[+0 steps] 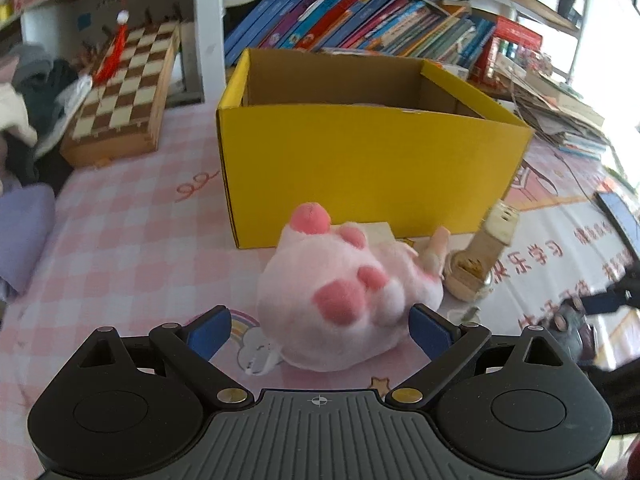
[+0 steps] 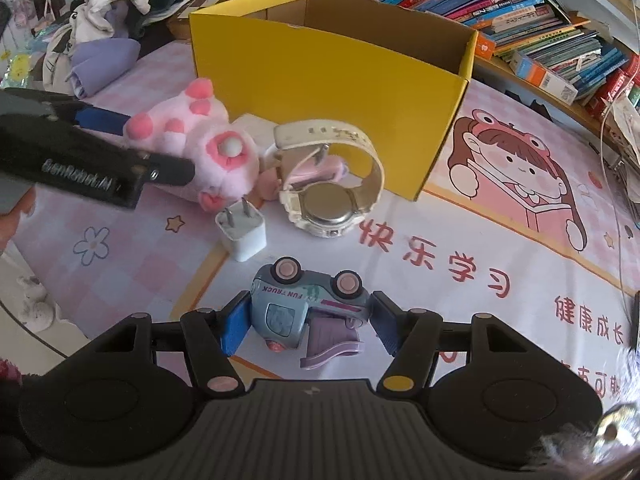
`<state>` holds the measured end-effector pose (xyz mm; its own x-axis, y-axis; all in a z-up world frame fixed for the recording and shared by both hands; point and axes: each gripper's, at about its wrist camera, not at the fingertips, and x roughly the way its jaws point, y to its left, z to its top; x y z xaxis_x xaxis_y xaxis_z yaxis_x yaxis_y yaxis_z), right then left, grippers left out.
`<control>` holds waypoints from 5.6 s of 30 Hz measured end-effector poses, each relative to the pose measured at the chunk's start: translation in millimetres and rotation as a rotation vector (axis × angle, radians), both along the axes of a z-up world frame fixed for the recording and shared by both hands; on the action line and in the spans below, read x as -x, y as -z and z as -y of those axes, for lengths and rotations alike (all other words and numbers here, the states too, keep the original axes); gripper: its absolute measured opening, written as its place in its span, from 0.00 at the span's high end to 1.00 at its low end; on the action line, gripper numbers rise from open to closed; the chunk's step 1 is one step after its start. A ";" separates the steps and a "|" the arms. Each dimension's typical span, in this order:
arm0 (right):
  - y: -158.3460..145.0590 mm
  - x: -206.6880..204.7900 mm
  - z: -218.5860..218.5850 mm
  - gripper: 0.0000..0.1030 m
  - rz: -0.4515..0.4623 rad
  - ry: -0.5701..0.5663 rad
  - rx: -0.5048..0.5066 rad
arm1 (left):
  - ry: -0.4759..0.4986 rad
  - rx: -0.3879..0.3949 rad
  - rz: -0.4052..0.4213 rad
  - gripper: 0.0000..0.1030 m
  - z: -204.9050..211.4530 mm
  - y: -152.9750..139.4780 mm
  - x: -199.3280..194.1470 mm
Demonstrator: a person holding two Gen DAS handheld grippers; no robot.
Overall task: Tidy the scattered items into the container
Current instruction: 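Grasp the pink plush pig with the left tool while the right tool grasps the grey toy car, then lift the pig and toy car and carry them toward the yellow box, then lower the pink pig with the left tool while the right tool lowers the toy car, open both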
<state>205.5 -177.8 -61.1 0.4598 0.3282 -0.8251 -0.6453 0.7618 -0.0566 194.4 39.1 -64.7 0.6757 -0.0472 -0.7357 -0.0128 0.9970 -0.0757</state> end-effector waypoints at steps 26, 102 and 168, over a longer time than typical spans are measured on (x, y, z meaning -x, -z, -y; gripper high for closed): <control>-4.9 13.4 4.6 0.41 0.015 0.019 -0.019 | 0.027 0.088 0.053 0.41 -15.1 -24.0 39.6; -140.6 -89.8 -11.9 0.41 0.324 -0.025 -0.231 | 0.104 0.047 0.351 0.40 -8.4 -125.2 -26.7; -90.0 -197.0 -50.5 0.14 0.198 -0.313 -0.071 | 0.094 -0.196 0.170 0.19 16.0 -101.8 -117.5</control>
